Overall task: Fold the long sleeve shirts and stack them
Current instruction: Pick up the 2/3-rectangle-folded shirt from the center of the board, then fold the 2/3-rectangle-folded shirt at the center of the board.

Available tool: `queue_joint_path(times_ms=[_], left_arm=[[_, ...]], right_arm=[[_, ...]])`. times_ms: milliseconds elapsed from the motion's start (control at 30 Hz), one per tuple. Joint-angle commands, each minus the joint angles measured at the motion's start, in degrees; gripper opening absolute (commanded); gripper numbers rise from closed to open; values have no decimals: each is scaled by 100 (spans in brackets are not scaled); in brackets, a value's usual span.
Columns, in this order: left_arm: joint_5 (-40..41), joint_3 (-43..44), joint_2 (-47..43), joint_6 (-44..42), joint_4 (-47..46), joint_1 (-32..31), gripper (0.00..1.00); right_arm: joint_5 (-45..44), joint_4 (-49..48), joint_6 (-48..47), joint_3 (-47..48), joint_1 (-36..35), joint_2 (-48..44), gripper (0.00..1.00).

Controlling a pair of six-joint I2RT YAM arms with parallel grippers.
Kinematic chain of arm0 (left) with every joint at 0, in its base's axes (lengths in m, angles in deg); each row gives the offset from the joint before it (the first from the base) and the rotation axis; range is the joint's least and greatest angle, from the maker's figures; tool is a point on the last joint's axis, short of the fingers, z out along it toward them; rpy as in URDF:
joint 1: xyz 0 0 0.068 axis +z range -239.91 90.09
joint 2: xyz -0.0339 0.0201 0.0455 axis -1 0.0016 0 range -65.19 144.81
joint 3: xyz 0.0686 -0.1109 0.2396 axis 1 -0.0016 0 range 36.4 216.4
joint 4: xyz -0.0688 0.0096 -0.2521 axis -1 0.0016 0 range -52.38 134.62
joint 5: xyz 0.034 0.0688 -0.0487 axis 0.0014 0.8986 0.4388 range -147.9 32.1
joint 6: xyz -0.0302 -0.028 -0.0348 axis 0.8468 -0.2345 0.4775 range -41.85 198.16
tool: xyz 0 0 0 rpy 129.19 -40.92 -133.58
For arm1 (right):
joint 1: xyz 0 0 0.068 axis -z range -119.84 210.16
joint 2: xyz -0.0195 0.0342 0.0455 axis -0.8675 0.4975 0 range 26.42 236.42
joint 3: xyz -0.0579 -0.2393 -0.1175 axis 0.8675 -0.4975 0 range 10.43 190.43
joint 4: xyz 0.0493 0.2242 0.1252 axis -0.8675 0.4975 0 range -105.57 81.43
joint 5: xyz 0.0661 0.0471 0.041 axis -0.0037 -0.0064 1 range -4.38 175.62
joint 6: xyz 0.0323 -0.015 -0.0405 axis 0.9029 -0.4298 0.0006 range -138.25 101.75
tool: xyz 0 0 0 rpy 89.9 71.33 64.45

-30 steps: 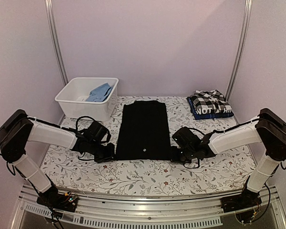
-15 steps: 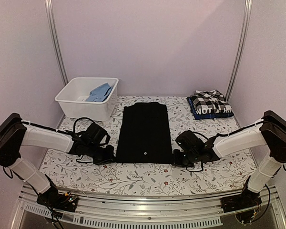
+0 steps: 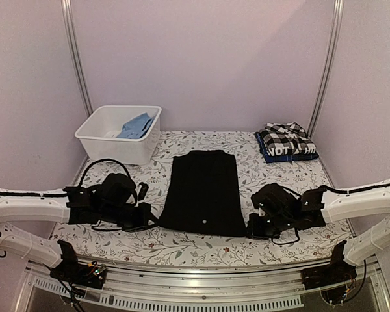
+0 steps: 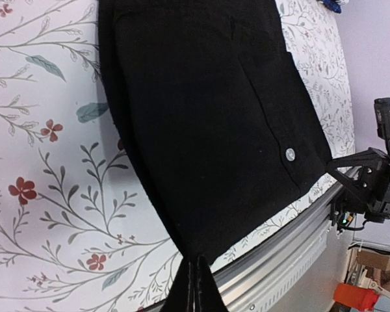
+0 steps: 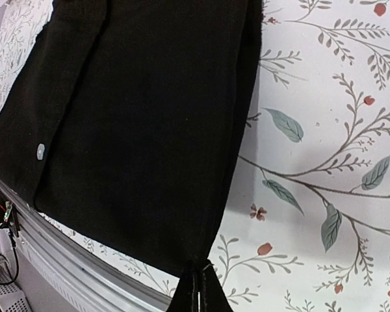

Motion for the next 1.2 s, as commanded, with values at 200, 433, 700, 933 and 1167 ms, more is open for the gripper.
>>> queue_joint_path(times_ms=[200, 433, 700, 933, 1167], left_arm=[[776, 906, -744, 203, 1422, -374, 0], [-534, 2160, 855, -1255, 836, 1595, 0], [-821, 4732, 4605, -2135, 371, 2752, 0], [-220, 6107, 6207, -2177, 702, 2758, 0], [-253, 5171, 5835, -2049, 357, 2495, 0]], right_arm=[[-603, 1506, -137, 1186, -12, -923, 0], [527, 483, -1687, 2322, 1968, 464, 0], [1157, 22, -2571, 5042, 3242, 3831, 0], [1342, 70, -2628, 6258, 3496, 5636, 0], [1341, -185, -2532, 5012, 3336, 5372, 0]])
